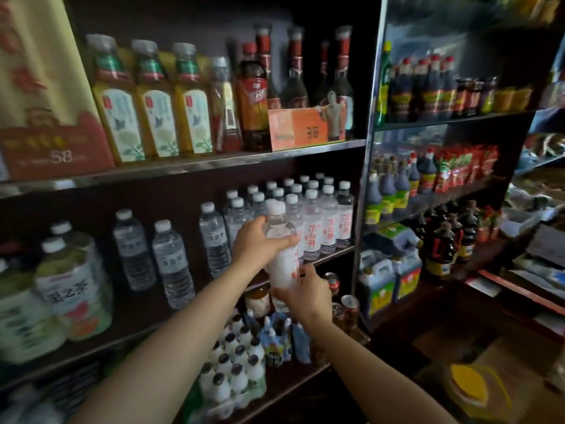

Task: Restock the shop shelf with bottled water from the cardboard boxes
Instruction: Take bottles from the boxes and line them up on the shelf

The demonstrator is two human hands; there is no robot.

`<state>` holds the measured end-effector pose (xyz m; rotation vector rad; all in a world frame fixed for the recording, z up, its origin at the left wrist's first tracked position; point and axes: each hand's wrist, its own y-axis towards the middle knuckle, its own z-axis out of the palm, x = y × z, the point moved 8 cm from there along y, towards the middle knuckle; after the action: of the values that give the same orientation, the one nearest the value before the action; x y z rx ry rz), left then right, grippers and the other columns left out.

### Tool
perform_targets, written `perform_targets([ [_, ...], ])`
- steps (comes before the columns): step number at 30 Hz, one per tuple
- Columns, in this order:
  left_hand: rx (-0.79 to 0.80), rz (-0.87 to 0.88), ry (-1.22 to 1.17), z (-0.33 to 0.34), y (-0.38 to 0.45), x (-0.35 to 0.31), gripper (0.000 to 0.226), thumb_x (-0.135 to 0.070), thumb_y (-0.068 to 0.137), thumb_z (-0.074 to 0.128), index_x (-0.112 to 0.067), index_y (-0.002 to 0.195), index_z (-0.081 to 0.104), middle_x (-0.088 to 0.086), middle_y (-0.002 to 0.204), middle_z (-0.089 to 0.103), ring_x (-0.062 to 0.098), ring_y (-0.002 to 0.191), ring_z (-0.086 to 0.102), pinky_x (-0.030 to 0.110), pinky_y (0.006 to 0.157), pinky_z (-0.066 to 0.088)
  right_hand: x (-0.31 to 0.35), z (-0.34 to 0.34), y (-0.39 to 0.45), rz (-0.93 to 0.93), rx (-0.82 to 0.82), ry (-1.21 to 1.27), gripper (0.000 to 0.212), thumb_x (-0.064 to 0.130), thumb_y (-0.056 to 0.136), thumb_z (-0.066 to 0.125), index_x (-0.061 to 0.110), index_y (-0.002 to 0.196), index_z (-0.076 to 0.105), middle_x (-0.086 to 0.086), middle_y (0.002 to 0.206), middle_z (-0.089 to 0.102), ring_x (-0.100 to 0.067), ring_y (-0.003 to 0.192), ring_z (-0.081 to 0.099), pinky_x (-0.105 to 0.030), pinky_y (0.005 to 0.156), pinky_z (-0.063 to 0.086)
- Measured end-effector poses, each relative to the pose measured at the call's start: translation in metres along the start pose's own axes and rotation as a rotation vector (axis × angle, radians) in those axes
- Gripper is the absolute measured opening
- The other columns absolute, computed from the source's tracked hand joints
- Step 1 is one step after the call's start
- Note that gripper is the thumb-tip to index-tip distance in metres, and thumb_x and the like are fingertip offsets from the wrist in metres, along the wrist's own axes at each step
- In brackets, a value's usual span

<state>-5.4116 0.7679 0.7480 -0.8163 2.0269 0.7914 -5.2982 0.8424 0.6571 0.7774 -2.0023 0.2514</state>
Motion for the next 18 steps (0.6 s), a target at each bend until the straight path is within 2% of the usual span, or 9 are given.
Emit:
perform_targets([
  [2, -0.005, -0.035, 0.031, -0.016, 0.018, 0.018, 0.076, -0.053, 0.055, 0.084, -0.02, 0.119, 0.061, -0.002, 0.122, 0.063, 0.016, 0.11, 0.059, 0.028, 0.087, 0.047, 0.006, 0.027, 0.013, 0.014, 0.033, 0.03, 0.057, 0.043, 0.066, 0.08, 0.02, 0.108, 0.049, 0.004, 0.092, 0.062, -0.019, 0.088, 0.063, -0.034, 0.072, 0.053],
  [5, 0.015, -0.06, -0.014, -0.033, 0.044, 0.045, 0.058, -0.039, 0.057, 0.088, -0.021, 0.107, 0.065, -0.003, 0.11, 0.068, 0.015, 0.102, 0.064, 0.029, 0.086, 0.051, 0.008, 0.057, 0.035, 0.064, 0.049, 0.073, 0.051, 0.039, 0.067, 0.08, 0.021, 0.104, 0.05, 0.003, 0.092, 0.062, -0.018, 0.09, 0.061, -0.035, 0.079, 0.053],
  [7, 0.055, -0.042, -0.066, -0.038, 0.054, 0.054, 0.038, -0.028, 0.062, 0.087, -0.026, 0.093, 0.064, -0.006, 0.099, 0.07, 0.012, 0.095, 0.066, 0.024, 0.08, 0.052, 0.008, 0.069, 0.048, 0.084, 0.049, 0.087, 0.052, 0.035, 0.069, 0.078, 0.022, 0.11, 0.049, 0.004, 0.096, 0.06, -0.017, 0.091, 0.059, -0.032, 0.078, 0.051],
  [9, 0.095, -0.016, -0.078, -0.035, 0.066, 0.063, 0.033, -0.023, 0.065, 0.086, -0.029, 0.087, 0.062, -0.009, 0.096, 0.07, 0.008, 0.093, 0.066, 0.023, 0.079, 0.051, 0.008, 0.081, 0.059, 0.088, 0.059, 0.114, 0.051, 0.03, 0.073, 0.077, 0.019, 0.114, 0.048, 0.008, 0.092, 0.055, -0.013, 0.087, 0.056, -0.026, 0.072, 0.047],
  [11, 0.12, -0.012, -0.071, -0.03, 0.076, 0.071, 0.037, -0.023, 0.064, 0.087, -0.031, 0.088, 0.06, -0.008, 0.101, 0.069, 0.01, 0.097, 0.065, 0.029, 0.087, 0.051, 0.005, 0.093, 0.067, 0.108, 0.064, 0.144, 0.049, 0.025, 0.073, 0.078, 0.016, 0.112, 0.048, 0.009, 0.087, 0.053, -0.012, 0.084, 0.058, -0.026, 0.07, 0.05],
  [13, 0.138, -0.008, -0.022, -0.023, 0.085, 0.082, 0.045, -0.029, 0.062, 0.087, -0.031, 0.096, 0.058, -0.008, 0.108, 0.066, 0.013, 0.103, 0.062, 0.031, 0.091, 0.05, -0.002, 0.103, 0.074, 0.147, 0.053, 0.149, 0.047, 0.023, 0.071, 0.079, 0.016, 0.106, 0.049, 0.01, 0.084, 0.053, -0.013, 0.084, 0.06, -0.031, 0.076, 0.054],
  [16, 0.142, 0.053, 0.194, -0.016, 0.092, 0.087, 0.055, -0.039, 0.064, 0.084, -0.024, 0.108, 0.055, -0.01, 0.114, 0.061, 0.011, 0.105, 0.058, 0.027, 0.084, 0.046, -0.01, 0.111, 0.084, 0.181, 0.024, 0.121, 0.039, 0.023, 0.074, 0.079, 0.017, 0.101, 0.051, 0.007, 0.085, 0.054, -0.016, 0.088, 0.061, -0.033, 0.081, 0.054],
  [18, 0.109, 0.14, 0.383, -0.018, 0.094, 0.079, 0.06, -0.049, 0.065, 0.079, -0.026, 0.114, 0.053, -0.011, 0.122, 0.057, 0.012, 0.11, 0.056, 0.032, 0.088, 0.048, -0.011, 0.111, 0.089, 0.182, 0.008, 0.095, 0.035, 0.025, 0.075, 0.077, 0.018, 0.098, 0.051, 0.006, 0.085, 0.056, -0.016, 0.087, 0.06, -0.033, 0.078, 0.054],
])
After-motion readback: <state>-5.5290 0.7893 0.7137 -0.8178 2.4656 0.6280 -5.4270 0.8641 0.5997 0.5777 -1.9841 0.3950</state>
